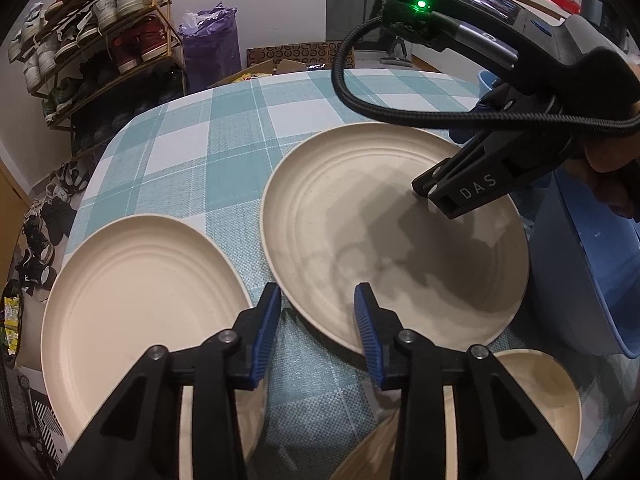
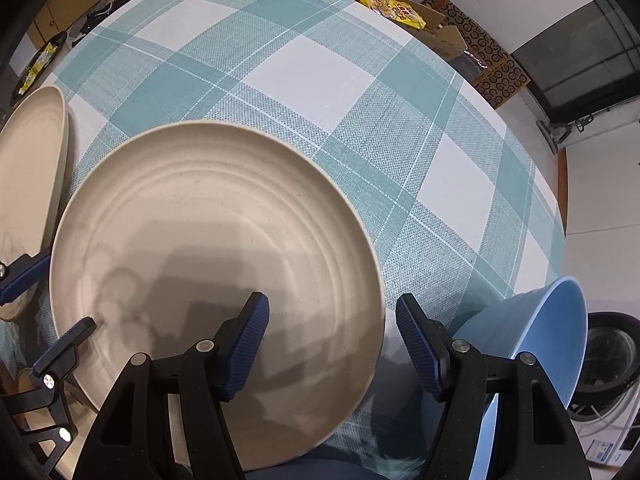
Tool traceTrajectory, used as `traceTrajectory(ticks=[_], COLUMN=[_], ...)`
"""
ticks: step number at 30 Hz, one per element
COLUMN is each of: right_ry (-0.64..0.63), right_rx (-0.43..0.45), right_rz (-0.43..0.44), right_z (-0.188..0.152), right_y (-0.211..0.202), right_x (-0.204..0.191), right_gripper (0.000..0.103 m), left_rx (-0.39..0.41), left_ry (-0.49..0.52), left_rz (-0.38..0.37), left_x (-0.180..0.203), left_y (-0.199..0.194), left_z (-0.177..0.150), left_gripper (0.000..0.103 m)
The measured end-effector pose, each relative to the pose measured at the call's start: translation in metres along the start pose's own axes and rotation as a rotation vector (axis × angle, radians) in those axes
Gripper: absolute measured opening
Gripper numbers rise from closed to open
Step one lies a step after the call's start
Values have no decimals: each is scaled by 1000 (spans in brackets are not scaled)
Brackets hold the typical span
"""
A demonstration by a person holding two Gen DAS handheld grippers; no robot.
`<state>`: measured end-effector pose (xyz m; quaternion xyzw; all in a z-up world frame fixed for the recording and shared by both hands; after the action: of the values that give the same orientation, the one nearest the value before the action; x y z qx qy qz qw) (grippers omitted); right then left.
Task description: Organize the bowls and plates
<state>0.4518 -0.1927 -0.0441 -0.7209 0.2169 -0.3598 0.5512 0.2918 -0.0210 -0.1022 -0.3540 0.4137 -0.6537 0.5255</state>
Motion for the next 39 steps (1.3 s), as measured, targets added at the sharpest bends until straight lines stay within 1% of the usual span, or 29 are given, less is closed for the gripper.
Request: traceTrajectory(ticks=[2, 6, 14, 19, 22, 28, 35, 39], right_ry=[1, 6, 14, 5, 1, -4, -39, -36], right_rx=[5, 10, 22, 16, 10, -1, -17, -17], right_rz=[6, 4, 13, 26, 13, 2, 22, -7], right_z=[2, 1, -5, -6, -6, -7, -8, -9], right_y=[0, -1, -5, -3, 0, 1, 1, 0], right_x=[0, 1, 8, 3, 1, 0, -8, -7], right_gripper=[68, 68, 68, 68, 68, 68, 68, 68], left_rx=[0, -4, -10, -9, -8, -7, -29, -30], left_ry=[1, 7, -25, -46, -63, -64, -61, -65], left_rz=[18, 55, 65, 78, 84, 79, 25, 20], left_x=[-2, -6, -18, -27, -34, -33, -26, -25], left_y=[0, 2, 4, 4, 3, 3, 4, 4], left_z=[0, 2, 5, 5, 3, 1, -4, -4], left_gripper=[31, 30, 30, 31, 31, 30, 30, 31])
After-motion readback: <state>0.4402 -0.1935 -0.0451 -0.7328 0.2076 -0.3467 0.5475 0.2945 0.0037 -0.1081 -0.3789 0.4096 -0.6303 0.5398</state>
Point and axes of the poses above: each gripper's, at about its wrist camera, not at the fingertips, and y roughly the way its jaws point, x to its right, z to its top, the point moved 6 cm from there along y, roughly the way its jaws point, and after that the axes turned 10 degrees about -x, right-handed, at the moved point
